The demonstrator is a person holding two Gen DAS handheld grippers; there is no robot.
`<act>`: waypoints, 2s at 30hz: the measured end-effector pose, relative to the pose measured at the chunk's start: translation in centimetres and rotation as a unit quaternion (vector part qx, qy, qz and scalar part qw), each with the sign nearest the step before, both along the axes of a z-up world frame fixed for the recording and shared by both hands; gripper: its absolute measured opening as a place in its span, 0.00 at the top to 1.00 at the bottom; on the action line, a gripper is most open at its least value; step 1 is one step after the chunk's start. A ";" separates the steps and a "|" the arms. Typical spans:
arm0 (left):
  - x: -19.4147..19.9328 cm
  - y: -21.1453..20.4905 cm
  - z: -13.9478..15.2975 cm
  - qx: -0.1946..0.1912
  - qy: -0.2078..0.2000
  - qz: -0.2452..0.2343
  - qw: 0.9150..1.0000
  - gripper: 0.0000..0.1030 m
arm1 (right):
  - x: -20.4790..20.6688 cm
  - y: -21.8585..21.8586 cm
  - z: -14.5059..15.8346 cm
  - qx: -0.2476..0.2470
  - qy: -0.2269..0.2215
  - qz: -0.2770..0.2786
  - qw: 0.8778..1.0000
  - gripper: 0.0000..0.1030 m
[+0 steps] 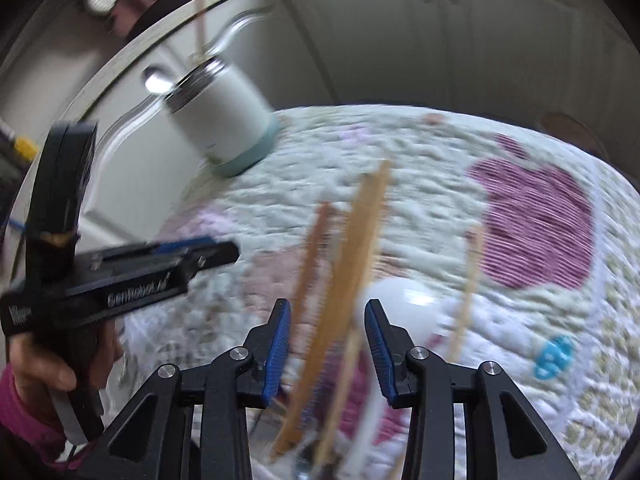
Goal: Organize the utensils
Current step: 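Reach the left gripper toward the metal fork while the right gripper grasps a wooden chopstick, then grasp the metal fork with the left gripper while the right gripper holds the chopstick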
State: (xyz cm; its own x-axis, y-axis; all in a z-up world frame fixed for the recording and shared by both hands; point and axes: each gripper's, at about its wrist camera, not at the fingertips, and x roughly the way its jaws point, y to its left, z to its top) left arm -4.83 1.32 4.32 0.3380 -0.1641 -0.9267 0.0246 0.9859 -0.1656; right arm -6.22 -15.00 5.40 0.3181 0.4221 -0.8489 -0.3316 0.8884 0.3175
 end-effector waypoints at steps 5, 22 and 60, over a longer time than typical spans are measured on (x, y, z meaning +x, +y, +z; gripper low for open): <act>-0.6 4.3 0.7 0.006 -0.005 0.031 0.999 0.67 | 1.1 3.1 -1.7 -0.026 0.011 0.021 0.999 0.73; -5.9 13.3 2.9 -0.001 -0.022 0.081 0.996 0.67 | 3.7 15.2 -4.1 -0.013 0.026 0.131 0.991 0.92; -4.8 -2.5 -2.0 0.086 0.017 -0.123 0.989 0.47 | -2.1 -6.4 3.1 0.063 -0.009 -0.046 0.997 0.60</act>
State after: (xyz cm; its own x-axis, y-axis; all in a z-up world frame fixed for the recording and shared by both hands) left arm -9.67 -1.21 2.36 0.2748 -0.0757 -0.9585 0.2641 0.9645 -0.0005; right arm -8.34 -21.40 8.52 0.3762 0.4934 -0.7842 -0.2568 0.8688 0.4234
